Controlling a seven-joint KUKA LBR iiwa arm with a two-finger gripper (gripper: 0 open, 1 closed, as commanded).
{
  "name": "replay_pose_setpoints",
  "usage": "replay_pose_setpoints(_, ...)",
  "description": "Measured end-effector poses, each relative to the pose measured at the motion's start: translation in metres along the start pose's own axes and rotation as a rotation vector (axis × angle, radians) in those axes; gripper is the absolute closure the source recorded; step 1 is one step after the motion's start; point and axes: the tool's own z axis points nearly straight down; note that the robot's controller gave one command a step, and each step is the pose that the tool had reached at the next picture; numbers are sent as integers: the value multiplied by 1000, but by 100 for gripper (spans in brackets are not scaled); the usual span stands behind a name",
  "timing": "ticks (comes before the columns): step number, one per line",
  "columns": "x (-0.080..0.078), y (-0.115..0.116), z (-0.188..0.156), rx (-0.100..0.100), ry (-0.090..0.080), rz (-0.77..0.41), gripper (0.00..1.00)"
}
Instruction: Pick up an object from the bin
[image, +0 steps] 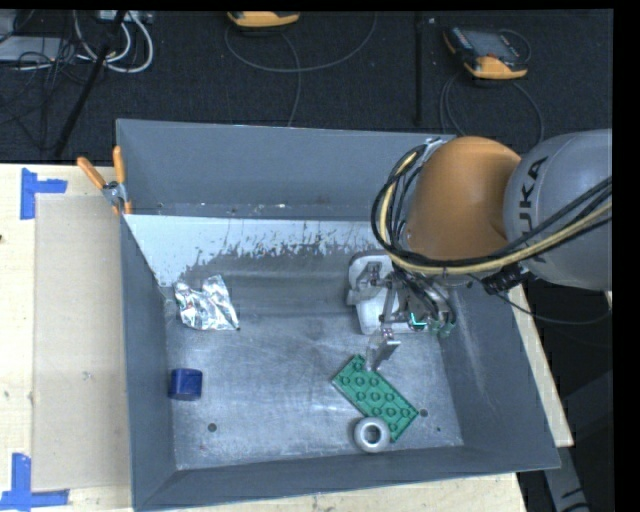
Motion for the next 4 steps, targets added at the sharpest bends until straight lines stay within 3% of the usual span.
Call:
replay_pose_setpoints(1, 1, -29, 84, 0, -7, -241, 0)
replay_pose_setpoints(2, 49, 23, 92, -3, -23, -288, 0)
replay_pose_setpoints(3, 76, 39, 88, 8, -74, -562, 0)
replay_pose_setpoints(4, 86, 32, 91, 12, -28, -558, 100)
